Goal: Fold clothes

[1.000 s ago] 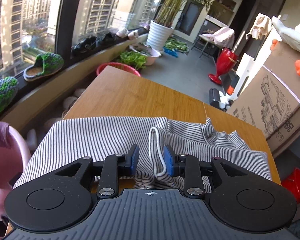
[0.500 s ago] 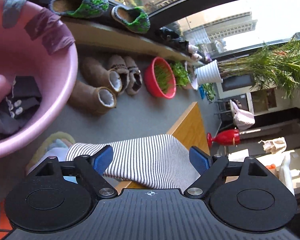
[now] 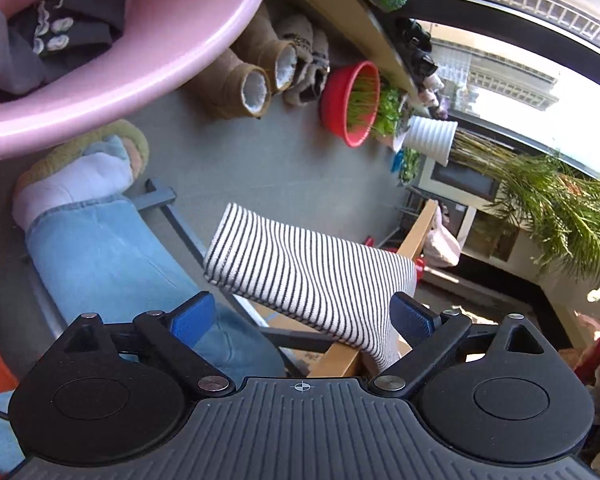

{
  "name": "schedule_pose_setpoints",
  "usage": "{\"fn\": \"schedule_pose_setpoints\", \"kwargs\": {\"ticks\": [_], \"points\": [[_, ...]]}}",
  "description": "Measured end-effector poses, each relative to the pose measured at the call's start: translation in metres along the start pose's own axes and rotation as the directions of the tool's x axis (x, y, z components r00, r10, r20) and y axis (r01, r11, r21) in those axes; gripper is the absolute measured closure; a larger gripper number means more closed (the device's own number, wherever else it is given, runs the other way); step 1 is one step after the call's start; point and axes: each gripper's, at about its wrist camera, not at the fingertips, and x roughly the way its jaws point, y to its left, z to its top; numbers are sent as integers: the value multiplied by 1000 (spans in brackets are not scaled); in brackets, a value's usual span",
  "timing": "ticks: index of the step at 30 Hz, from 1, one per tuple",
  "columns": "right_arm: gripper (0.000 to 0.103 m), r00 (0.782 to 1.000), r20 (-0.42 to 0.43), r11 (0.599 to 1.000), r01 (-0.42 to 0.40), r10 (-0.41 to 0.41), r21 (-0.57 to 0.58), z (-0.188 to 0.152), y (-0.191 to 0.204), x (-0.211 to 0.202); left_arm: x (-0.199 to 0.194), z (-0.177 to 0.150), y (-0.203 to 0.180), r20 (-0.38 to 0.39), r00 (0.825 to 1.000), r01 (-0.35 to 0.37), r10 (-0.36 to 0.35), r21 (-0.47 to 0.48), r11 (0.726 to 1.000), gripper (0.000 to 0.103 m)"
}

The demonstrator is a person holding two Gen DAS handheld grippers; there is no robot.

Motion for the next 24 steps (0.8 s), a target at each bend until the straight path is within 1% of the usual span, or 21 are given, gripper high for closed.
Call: {"fn": "schedule_pose_setpoints", "kwargs": {"ticks": [3, 6, 8, 9, 10, 11, 12, 13, 14, 16, 17, 19, 20, 22, 24], "points": [[0, 1000, -19, 999, 15, -14, 32, 1, -5, 5, 12, 13, 12, -24, 1000, 4, -5, -54, 999, 5], [0, 999, -31, 999, 34, -34, 15, 0, -3, 7, 29, 24, 14, -38, 999, -9, 7, -65, 998, 5], [0, 998, -38, 999, 50, -50, -3, -2, 0, 10, 39, 27, 10, -39, 999, 6, -8, -61, 998, 5], [0, 998, -38, 999, 52, -52, -6, -2, 0, 10, 42, 28, 6, -30, 999, 20, -21, -44, 999, 6], [0, 998, -34, 999, 46, -47, -3, -2, -1, 9, 43, 28, 1, -10, 999, 37, -37, -17, 999, 8], [0, 999, -29, 999, 41, -41, 1, -3, -1, 8, 41, 26, -4, 18, 999, 45, -45, 13, 999, 14], [0, 999, -24, 999, 35, -35, 5, -3, -2, 7, 39, 25, -10, 33, 998, 43, -45, 43, 998, 38], [0, 1000, -16, 1000, 25, -25, 12, -3, -3, 5, 37, 22, -15, 36, 999, 38, -40, 75, 996, 49], [0, 1000, -7, 1000, 14, -14, 18, -3, -5, 3, 36, 20, -21, 37, 999, 32, -36, 107, 994, 50], [0, 1000, 12, 1000, -3, 3, 21, -3, -5, 0, 29, 11, -37, 65, 998, -12, -1, 194, 981, 63], [0, 1000, 24, 1000, -11, 11, 16, -3, -4, -3, 26, 8, -44, 79, 997, -29, 11, 225, 974, 65], [0, 998, 50, 1000, -25, 26, -7, -3, -1, -8, 20, 2, -56, 117, 993, -58, 28, 261, 964, 72], [0, 997, 64, 999, -32, 33, -19, -3, 1, -11, 17, -1, -63, 140, 989, -77, 39, 279, 957, 74], [0, 995, 91, 998, -42, 45, -39, -4, 4, -18, 10, -6, -81, 194, 979, -126, 65, 324, 938, 82], [0, 991, 118, 997, -49, 55, -56, -5, 6, -24, 2, -13, -100, 249, 965, -178, 87, 368, 913, 85]]}}
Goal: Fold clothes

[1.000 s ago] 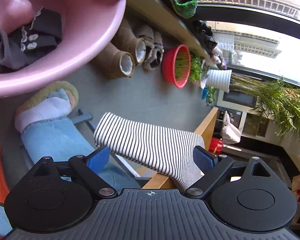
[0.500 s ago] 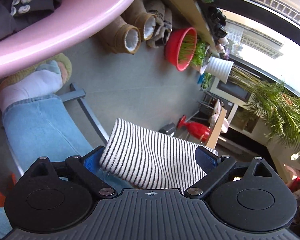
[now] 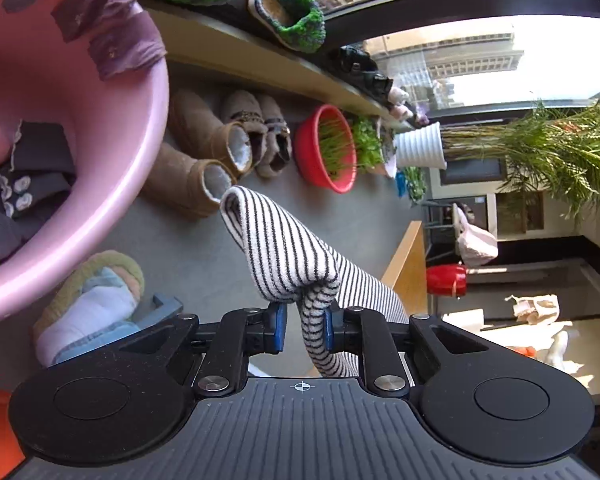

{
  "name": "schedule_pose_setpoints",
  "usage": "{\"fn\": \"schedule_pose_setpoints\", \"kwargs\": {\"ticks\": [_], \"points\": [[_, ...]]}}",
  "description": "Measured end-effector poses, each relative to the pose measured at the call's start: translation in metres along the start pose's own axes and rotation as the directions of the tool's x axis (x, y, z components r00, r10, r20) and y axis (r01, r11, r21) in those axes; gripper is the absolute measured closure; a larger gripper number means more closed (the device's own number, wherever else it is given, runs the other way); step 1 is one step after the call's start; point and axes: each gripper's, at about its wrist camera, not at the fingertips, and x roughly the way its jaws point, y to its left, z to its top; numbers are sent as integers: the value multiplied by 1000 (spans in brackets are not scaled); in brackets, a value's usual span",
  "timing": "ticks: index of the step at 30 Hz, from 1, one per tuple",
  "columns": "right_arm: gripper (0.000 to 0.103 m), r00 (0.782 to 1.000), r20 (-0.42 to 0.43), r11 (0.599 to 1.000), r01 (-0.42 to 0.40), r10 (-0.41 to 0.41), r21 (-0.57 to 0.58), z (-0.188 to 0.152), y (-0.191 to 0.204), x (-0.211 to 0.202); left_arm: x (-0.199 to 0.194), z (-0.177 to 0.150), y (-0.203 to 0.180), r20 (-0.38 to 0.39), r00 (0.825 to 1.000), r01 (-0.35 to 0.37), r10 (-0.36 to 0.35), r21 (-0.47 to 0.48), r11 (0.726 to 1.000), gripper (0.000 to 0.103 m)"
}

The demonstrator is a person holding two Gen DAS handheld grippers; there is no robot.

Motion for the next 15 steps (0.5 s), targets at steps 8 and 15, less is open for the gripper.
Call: {"fn": "schedule_pose_setpoints", "kwargs": {"ticks": [8, 15], "points": [[0, 998, 67, 1000, 7, -6, -5, 4, 3, -18, -39, -18, -115, 144, 987, -106, 65, 300, 948, 95], [0, 995, 102, 1000, 16, -17, 5, 5, 1, -26, -57, -57, -206, 188, 982, -99, 9, 475, 874, 95]]}}
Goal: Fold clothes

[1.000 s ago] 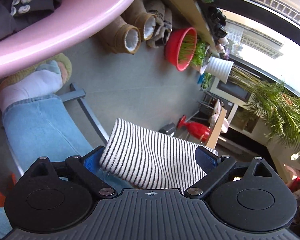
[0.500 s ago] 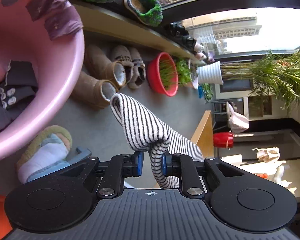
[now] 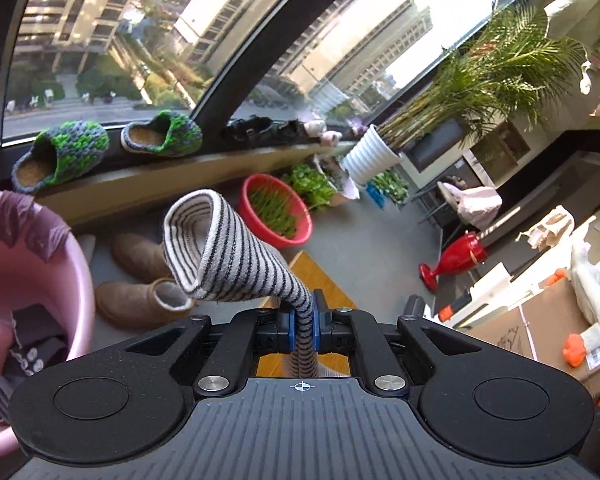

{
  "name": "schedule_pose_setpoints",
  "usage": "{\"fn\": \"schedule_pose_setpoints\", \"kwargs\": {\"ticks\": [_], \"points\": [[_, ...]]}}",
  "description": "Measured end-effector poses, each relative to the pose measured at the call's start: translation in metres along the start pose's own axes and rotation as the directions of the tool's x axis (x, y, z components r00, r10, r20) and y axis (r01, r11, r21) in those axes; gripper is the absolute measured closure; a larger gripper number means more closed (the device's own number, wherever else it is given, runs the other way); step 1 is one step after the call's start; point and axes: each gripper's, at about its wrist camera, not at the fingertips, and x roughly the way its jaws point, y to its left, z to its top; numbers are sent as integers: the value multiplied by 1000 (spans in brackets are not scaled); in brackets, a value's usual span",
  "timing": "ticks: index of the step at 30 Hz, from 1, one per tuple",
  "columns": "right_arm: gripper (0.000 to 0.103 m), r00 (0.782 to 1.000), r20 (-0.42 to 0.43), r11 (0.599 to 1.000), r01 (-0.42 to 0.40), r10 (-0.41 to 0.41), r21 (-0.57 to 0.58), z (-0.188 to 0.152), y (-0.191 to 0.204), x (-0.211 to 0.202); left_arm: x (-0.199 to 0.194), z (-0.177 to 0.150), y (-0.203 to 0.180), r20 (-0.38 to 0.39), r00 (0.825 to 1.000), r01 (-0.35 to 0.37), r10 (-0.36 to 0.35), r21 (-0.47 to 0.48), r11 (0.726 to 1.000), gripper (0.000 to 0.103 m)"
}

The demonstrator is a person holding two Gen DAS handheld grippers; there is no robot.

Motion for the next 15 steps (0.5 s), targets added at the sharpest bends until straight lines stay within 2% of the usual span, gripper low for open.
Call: {"fn": "schedule_pose_setpoints", "kwargs": {"ticks": [4, 7, 11, 15], "points": [[0, 999, 32, 1000, -16, 16, -1, 2, 0, -8, -8, -1, -51, 9, 1000, 28, -28, 94, 995, 95], [0, 998, 51, 999, -34, 34, 1, 3, 1, -13, -17, -11, -94, 2, 997, 81, -83, 181, 980, 95], [0, 997, 59, 999, -44, 44, 1, 2, 2, -17, -28, -32, -146, -26, 989, 149, -148, 308, 940, 95], [0, 997, 55, 999, -49, 49, -11, 1, 5, -17, -36, -62, -186, -80, 976, 218, -203, 407, 887, 95]]}}
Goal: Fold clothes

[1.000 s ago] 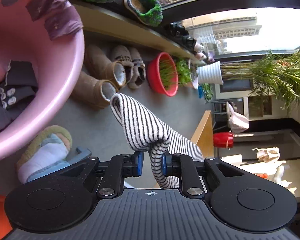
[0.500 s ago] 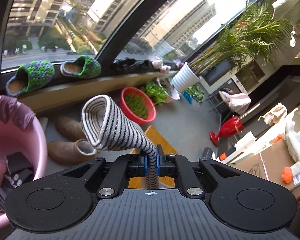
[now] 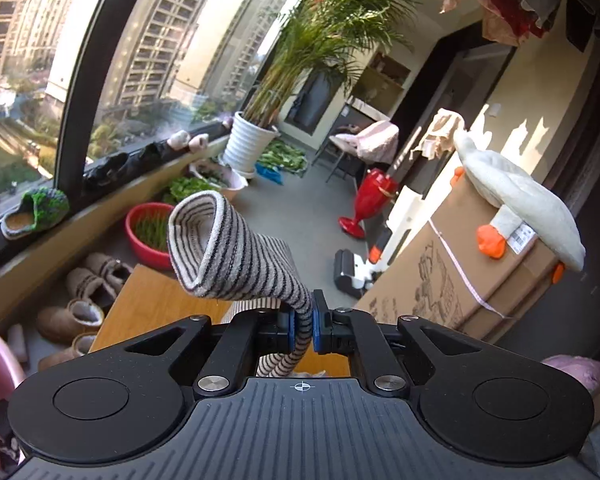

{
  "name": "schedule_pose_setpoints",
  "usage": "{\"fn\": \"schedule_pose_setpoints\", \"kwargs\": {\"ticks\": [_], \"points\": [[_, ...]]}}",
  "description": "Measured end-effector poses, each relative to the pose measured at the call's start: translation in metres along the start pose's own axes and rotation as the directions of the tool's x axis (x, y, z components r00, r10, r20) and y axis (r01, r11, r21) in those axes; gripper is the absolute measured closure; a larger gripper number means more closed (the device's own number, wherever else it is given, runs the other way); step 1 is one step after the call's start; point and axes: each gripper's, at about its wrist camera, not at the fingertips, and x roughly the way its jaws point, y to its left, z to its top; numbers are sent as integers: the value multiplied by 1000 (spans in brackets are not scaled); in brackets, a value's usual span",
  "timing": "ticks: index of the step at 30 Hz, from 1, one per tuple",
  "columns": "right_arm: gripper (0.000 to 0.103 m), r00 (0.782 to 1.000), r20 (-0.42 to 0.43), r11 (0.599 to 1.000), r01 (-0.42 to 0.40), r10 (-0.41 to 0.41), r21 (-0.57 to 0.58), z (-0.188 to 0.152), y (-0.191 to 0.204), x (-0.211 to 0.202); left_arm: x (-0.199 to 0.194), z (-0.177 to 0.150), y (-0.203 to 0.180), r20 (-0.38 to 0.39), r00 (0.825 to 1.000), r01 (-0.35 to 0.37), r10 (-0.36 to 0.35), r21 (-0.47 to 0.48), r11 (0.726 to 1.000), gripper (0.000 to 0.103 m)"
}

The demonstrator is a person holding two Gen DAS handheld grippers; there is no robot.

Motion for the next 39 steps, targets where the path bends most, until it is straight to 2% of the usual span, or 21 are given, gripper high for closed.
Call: {"fn": "schedule_pose_setpoints", "kwargs": {"ticks": [4, 13, 21, 28, 32, 34, 38, 39], "points": [[0, 1000, -11, 1000, 0, 0, -11, -2, 1, 0, 13, -15, -33, -52, 997, 61, -58, 64, 996, 94], [0, 1000, -21, 1000, 11, -11, -19, -2, 1, 3, 57, -42, -76, -174, 974, 163, -145, 95, 982, 93], [0, 1000, -15, 1000, 15, -15, -15, -1, 2, 3, 69, -55, -103, -216, 957, 224, -192, 131, 966, 76], [0, 999, -25, 999, 32, -32, -22, -2, 3, 6, 74, -60, -94, -235, 944, 257, -231, 85, 963, 70], [0, 997, -46, 998, 54, -55, -35, -3, 3, 10, 73, -57, -88, -222, 930, 308, -292, 43, 950, 67], [0, 996, -60, 997, 67, -69, -40, -4, 4, 13, 72, -57, -85, -216, 925, 328, -314, 32, 944, 54], [0, 991, -86, 993, 101, -105, -54, -6, 4, 20, 72, -70, -68, -240, 922, 319, -303, 31, 947, 46], [0, 989, -91, 992, 111, -116, -56, -7, 5, 22, 72, -74, -63, -249, 923, 310, -293, 32, 950, 41]]}}
